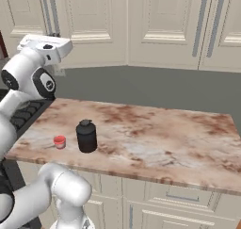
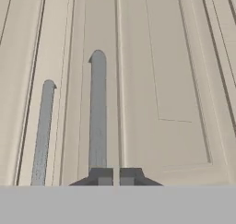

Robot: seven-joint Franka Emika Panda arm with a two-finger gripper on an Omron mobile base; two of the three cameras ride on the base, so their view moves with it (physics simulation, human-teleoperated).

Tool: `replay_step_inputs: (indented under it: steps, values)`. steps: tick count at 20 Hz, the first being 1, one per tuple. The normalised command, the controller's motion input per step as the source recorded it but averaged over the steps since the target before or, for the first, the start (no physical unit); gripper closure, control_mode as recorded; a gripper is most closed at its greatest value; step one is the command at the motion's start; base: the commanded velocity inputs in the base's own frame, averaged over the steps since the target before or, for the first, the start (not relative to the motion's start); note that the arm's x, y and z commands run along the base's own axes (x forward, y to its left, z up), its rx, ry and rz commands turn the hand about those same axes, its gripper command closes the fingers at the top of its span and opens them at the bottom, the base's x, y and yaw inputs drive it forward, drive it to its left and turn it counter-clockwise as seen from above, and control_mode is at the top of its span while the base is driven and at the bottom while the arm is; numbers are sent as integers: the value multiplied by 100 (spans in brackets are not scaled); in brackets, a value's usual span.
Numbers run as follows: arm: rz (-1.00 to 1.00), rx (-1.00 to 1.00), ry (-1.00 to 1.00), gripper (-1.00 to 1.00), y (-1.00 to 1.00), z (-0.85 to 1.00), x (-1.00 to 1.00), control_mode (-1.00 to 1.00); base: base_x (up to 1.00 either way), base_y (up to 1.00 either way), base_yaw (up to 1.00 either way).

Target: Pick the pan from the cabinet and place it on the stove. Then turn on the stove burner for the pan.

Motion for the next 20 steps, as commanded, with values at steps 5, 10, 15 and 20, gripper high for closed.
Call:
replay_step_inputs:
  steps: [5,10,15,20]
  values:
    - [13,1,0,100,-37,-17,-76,-100,0,0,0]
    - [8,0,0,-100,-15,-19,-63,-100,0,0,0]
    - [3,-7,0,-100,52,-5,-39,-100,0,0,0]
    - [0,-14,5,-100,70,2,-8,-100,0,0,0]
